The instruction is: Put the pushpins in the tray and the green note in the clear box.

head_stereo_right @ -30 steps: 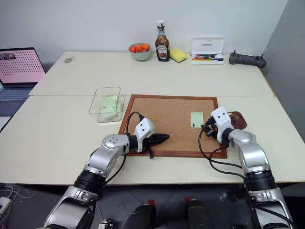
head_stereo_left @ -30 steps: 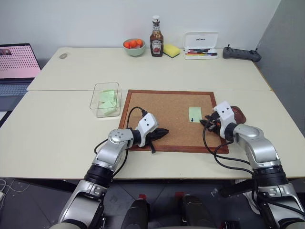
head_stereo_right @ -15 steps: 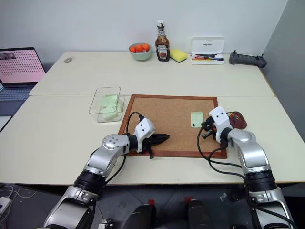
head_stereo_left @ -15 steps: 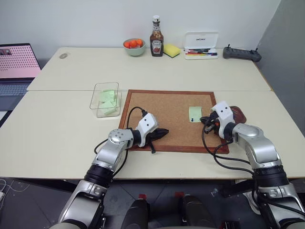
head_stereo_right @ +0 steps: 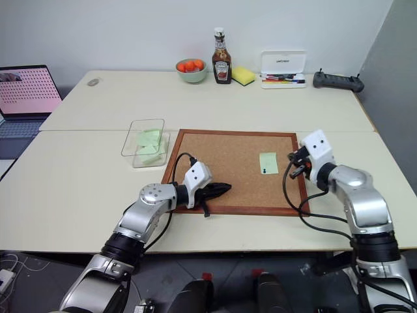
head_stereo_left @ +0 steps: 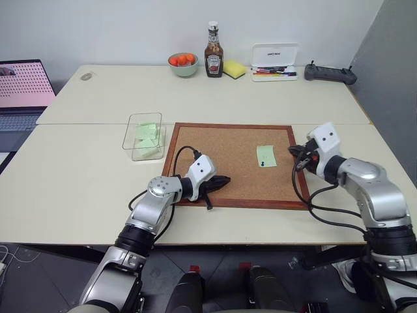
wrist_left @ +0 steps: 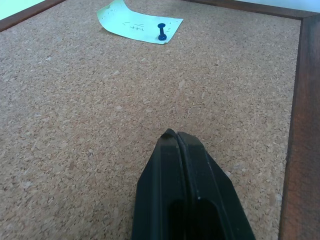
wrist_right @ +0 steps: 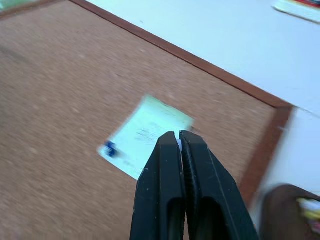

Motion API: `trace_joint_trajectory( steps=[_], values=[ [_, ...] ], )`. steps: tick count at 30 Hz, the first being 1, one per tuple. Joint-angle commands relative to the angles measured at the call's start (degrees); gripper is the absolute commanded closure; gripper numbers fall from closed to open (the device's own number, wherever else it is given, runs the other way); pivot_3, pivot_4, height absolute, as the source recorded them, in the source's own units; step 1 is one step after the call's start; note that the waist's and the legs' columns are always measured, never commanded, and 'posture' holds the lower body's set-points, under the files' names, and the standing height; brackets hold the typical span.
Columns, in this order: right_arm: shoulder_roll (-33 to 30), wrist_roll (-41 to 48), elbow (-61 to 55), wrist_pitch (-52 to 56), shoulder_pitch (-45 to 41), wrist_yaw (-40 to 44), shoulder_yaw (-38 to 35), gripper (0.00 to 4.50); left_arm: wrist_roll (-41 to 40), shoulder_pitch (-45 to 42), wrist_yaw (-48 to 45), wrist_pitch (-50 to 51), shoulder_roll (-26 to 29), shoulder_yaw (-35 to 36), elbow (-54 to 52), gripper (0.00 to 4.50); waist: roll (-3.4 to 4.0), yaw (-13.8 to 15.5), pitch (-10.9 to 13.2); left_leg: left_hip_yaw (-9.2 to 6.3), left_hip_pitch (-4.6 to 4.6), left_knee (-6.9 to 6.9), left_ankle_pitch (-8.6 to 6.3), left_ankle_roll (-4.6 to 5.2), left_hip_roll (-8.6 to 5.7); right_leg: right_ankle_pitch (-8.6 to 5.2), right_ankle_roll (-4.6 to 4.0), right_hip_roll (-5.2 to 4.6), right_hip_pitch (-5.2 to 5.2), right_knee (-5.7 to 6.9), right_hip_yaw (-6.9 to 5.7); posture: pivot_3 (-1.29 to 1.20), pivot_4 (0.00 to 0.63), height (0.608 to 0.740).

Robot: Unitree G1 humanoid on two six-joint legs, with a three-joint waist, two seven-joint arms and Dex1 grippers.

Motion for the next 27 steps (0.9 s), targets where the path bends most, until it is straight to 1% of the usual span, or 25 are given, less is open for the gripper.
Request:
trace_joint_trajectory(
  steps=[1,4,7,11,12,16,18,20,21,25,27],
  values=[
    [-5.3,-6.4,3.7,-5.2,1.4,-2.1,0.1,4.46,1.8,1.1,-0.7,0.1,0.3,-1.8,1.4,4.50,0.00,0.0,0.0,0.00,0.00,0.00,0.00,0.00,0.00,0.00,0.00,0.00,0.00,0.00,0.00,0.00,0.150,0.740],
    [-9.3,-13.5,8.2,-11.1,2.6,-3.3,4.3,4.46,1.9,0.8,-0.8,-0.3,0.1,-2.0,1.8,4.50,0.05,0.0,0.0,0.03,-0.01,0.00,0.00,0.00,-0.01,0.00,0.00,-0.01,0.00,-0.01,0.02,0.00,0.150,0.740],
    [-8.4,-13.8,10.9,-12.4,2.6,-4.2,4.2,4.46,2.0,0.7,-0.8,-0.5,0.0,-2.0,2.1,4.50,0.04,0.0,0.0,0.07,0.00,0.00,0.00,0.00,-0.01,0.00,0.00,-0.01,0.00,-0.03,0.03,0.00,0.150,0.740],
    [-8.7,-16.2,14.8,-15.9,2.5,-5.0,5.0,4.46,2.2,0.9,-0.9,-0.8,0.1,-1.9,2.0,4.50,0.06,0.0,0.0,0.06,0.02,0.01,0.00,0.00,0.00,0.00,0.01,0.00,0.00,0.01,0.04,0.00,0.150,0.740],
    [-8.3,-15.9,15.2,-16.0,2.4,-4.9,4.6,4.26,2.2,1.0,-0.9,-0.8,0.2,-1.8,1.9,4.50,0.05,0.0,0.0,0.07,0.01,0.02,0.00,0.00,-0.01,0.01,0.02,-0.01,0.01,0.01,0.05,0.00,0.150,0.740],
    [-7.6,-16.0,15.9,-16.6,2.0,-4.7,4.2,3.70,2.2,1.2,-0.9,-0.8,0.3,-1.7,1.8,4.50,0.05,0.0,0.0,0.05,0.01,0.02,0.00,0.00,0.00,0.01,0.02,0.00,0.02,0.00,0.03,0.00,0.150,0.740],
    [-7.1,-15.7,16.1,-16.4,1.7,-4.7,4.0,3.19,2.3,1.1,-0.8,-0.8,0.3,-1.7,1.8,4.50,0.06,0.0,-0.1,0.06,0.02,0.02,0.00,0.00,0.00,0.01,0.02,0.00,0.02,0.01,0.04,0.00,0.150,0.740],
    [-7.0,-15.7,16.2,-16.4,1.5,-4.6,3.8,2.84,2.3,1.1,-0.8,-0.8,0.2,-1.7,1.9,4.50,0.06,0.0,-0.1,0.06,0.02,0.02,0.00,0.00,0.00,0.01,0.02,0.00,0.02,0.00,0.04,0.00,0.150,0.740],
    [-7.0,-15.7,16.2,-16.3,1.5,-4.5,3.8,2.53,2.3,1.1,-0.8,-0.8,0.2,-1.7,1.9,4.50,0.06,0.0,-0.1,0.05,0.02,0.02,0.00,0.00,0.00,0.01,0.02,0.00,0.02,0.00,0.04,0.00,0.150,0.740],
    [-6.9,-15.2,15.9,-15.8,1.3,-4.7,2.8,1.58,2.3,1.1,-0.7,-0.9,0.0,-1.7,1.9,4.50,0.06,0.0,-0.1,0.05,0.02,0.02,0.00,0.00,0.00,0.01,0.02,0.00,0.02,0.00,0.03,0.00,0.150,0.740],
    [-6.9,-14.7,15.5,-15.4,1.1,-4.8,1.8,1.18,2.4,1.1,-0.7,-0.9,0.0,-1.7,2.0,4.50,0.06,0.0,-0.1,0.05,0.02,0.02,0.00,0.00,0.00,0.01,0.02,0.00,0.03,0.00,0.04,0.00,0.150,0.740]
  ],
)
